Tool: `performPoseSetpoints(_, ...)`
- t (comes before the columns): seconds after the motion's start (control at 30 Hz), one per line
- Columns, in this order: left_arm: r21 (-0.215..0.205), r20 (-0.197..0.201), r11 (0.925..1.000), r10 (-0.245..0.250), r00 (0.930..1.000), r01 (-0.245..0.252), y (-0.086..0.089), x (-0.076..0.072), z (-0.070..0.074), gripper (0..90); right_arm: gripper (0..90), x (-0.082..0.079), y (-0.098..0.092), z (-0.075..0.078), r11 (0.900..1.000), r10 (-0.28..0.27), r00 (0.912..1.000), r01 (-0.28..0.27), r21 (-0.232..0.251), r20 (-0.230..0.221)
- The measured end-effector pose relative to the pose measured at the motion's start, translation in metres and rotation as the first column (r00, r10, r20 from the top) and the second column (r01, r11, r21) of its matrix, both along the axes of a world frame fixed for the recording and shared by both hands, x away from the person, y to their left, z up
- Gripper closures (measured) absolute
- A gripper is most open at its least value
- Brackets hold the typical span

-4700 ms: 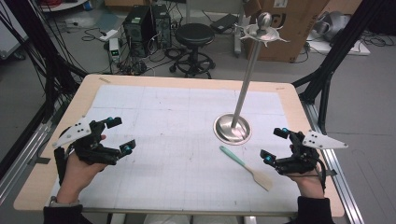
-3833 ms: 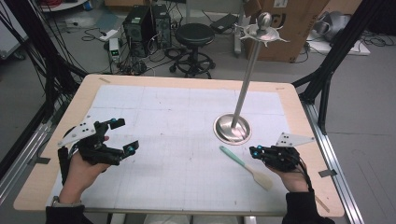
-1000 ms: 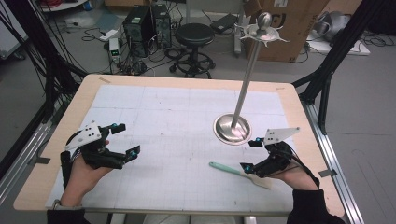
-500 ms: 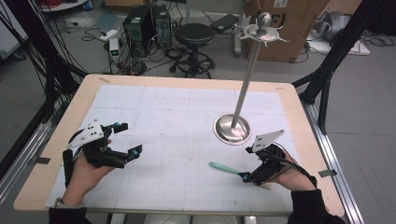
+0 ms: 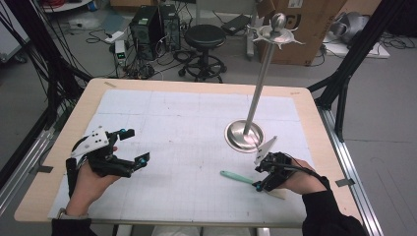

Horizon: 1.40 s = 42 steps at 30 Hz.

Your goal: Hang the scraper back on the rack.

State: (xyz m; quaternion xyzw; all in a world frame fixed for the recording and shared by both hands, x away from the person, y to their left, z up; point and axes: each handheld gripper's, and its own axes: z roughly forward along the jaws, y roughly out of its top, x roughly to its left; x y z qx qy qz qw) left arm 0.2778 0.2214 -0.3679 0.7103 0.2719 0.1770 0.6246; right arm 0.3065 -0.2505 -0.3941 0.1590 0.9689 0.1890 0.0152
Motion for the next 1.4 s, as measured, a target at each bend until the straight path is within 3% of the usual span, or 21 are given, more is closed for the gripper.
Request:
performPoseSetpoints(0.1, 0.004, -0.004, 1.0, -0.002, 1.0, 0.002, -0.001, 0.0, -0.001, 1.7, 56.0, 0.001, 0.003, -0.002, 1.0, 0.003, 0.9993, -0.005, -0.03, -0.038)
performPoseSetpoints(0.3, 0.009, -0.01, 1.0, -0.001, 0.9999, 0.002, 0.0, 0.001, -0.001, 1.7, 58.2, 0.002, 0.01, -0.009, 0.996, 0.01, 0.9986, -0.015, -0.084, -0.051)
performPoseSetpoints(0.47, 0.006, -0.015, 1.0, 0.004, 0.9999, -0.004, 0.001, 0.002, -0.002, 1.7, 60.4, 0.002, 0.013, -0.015, 0.991, -0.016, 0.9971, 0.005, -0.135, -0.075)
performPoseSetpoints(0.63, 0.018, -0.022, 0.9998, 0.002, 0.9998, -0.002, 0.0, 0.002, -0.003, 1.7, 67.6, 0.001, 0.019, -0.014, 0.982, -0.057, 0.9968, 0.046, -0.184, -0.055)
performPoseSetpoints(0.87, 0.014, -0.024, 0.9999, 0.005, 0.9997, -0.005, 0.002, 0.002, -0.003, 1.7, 78.6, -0.001, 0.024, -0.013, 0.974, -0.052, 0.997, 0.038, -0.224, -0.057)
performPoseSetpoints(1.03, 0.015, -0.027, 0.9999, 0.004, 0.9996, -0.003, 0.002, 0.002, -0.004, 1.7, 79.7, -0.002, 0.022, -0.013, 0.976, -0.077, 0.9952, 0.062, -0.209, -0.061)
performPoseSetpoints(1.2, 0.011, -0.029, 0.9999, 0.01, 0.9995, -0.01, 0.004, 0.002, -0.005, 1.7, 80.2, -0.003, 0.016, -0.014, 0.984, -0.075, 0.9957, 0.066, -0.163, -0.054)
performPoseSetpoints(1.3, 0.01, -0.031, 0.9999, 0.014, 0.9994, -0.014, 0.005, 0.002, -0.005, 1.7, 80.3, -0.003, 0.004, -0.014, 0.993, -0.099, 0.9929, 0.094, -0.075, -0.066)
performPoseSetpoints(1.4, 0.01, -0.03, 0.9998, 0.015, 0.9994, -0.014, 0.005, 0.002, -0.005, 1.7, 80.3, -0.003, -0.006, -0.009, 0.992, -0.124, 0.9905, 0.124, -0.016, -0.059)
